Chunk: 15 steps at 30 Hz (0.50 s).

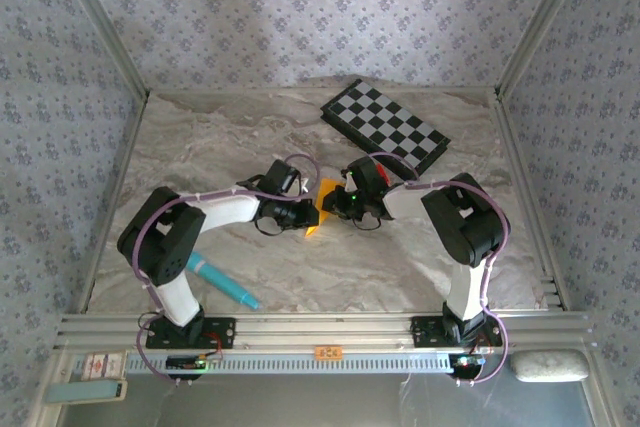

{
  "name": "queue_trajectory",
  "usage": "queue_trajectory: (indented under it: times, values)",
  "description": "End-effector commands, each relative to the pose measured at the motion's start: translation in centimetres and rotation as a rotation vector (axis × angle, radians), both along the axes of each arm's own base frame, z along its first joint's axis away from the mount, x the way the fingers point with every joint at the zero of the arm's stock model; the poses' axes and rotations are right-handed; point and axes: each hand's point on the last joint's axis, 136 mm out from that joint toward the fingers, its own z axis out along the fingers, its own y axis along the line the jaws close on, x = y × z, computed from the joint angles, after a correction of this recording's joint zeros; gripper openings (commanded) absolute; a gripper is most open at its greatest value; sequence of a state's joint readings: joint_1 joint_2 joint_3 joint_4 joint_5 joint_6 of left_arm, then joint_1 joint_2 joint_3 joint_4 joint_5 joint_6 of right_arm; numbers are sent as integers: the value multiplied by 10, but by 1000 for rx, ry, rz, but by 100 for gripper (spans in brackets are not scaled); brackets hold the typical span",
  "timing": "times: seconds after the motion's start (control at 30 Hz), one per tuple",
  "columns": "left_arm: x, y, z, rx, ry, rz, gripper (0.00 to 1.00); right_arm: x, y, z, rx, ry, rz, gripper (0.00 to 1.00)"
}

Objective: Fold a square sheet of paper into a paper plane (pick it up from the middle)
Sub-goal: Fold the wing for the fifth time at the center of the table.

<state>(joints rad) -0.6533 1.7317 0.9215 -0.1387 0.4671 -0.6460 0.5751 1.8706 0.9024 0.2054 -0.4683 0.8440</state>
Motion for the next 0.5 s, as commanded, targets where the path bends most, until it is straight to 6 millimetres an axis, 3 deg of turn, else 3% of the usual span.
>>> queue_trajectory:
  times: [0.0, 0.47]
  values:
    - [-5, -3, -7, 13, 31, -11, 13, -5, -2, -11, -38, 31, 12, 17]
    - [-9, -5, -14, 28, 48, -20, 12, -4, -3, -12, -40, 34, 7, 16]
